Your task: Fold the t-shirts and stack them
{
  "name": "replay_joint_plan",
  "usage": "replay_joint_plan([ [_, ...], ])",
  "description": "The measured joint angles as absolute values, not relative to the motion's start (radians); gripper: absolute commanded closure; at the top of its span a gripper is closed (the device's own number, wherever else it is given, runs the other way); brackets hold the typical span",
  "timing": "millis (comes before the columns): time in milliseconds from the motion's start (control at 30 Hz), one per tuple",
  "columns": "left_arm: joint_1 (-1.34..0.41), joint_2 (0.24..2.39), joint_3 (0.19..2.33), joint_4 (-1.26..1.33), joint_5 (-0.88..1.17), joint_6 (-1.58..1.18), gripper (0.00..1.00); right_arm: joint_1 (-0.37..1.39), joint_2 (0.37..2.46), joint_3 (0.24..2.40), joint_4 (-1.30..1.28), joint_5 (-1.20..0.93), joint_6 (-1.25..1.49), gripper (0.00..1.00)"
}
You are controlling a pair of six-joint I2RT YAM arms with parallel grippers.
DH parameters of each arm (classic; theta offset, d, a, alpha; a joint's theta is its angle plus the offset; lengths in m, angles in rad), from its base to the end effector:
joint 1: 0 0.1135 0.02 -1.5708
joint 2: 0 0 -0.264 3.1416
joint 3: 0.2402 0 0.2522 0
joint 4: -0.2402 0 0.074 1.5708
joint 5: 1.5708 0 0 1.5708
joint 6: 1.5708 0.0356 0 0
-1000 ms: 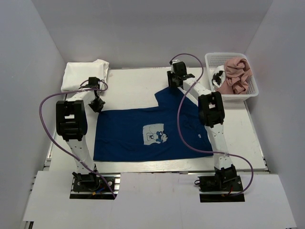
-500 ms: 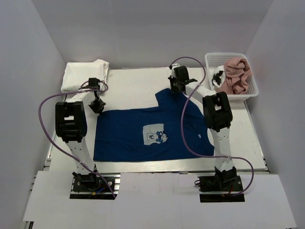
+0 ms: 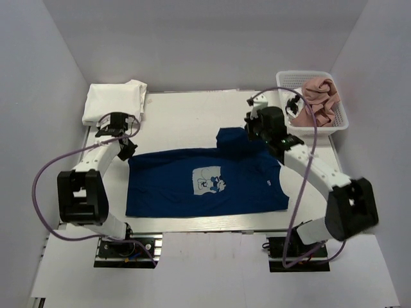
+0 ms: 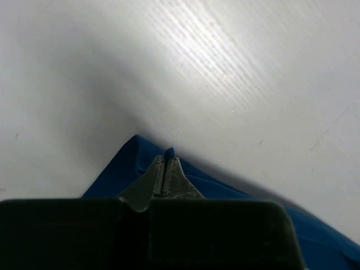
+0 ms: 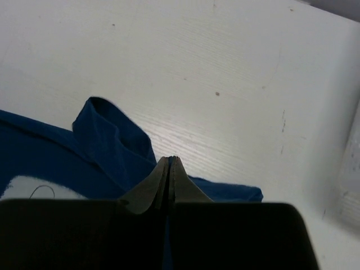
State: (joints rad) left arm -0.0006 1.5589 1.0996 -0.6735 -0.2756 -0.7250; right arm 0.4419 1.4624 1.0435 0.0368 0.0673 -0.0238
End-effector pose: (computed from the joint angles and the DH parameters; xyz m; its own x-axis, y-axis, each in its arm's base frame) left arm 0.3090 0.0095 0.2246 -0.6017 -0.6377 -0.4809 -0.6865 0.7207 -0.0968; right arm 0.3095 0.1438 0.2903 -0.3281 -0.1815 -0.9270 -0.3782 0.9245 -0.0471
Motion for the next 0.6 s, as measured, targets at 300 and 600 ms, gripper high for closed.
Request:
replay_joint_plan([
  [300,-0.001,1.382,0.933,-0.703,-0.302,-0.787,1.0,0.452,1.089,0.808,-0.078,0.113,0.088,1.0],
  [600,-0.001,1.322,0.859,-0.722,-0.303,-0.84,1.0,0.456,0.868,0.639,-0.199,0.098,0.196,1.0],
])
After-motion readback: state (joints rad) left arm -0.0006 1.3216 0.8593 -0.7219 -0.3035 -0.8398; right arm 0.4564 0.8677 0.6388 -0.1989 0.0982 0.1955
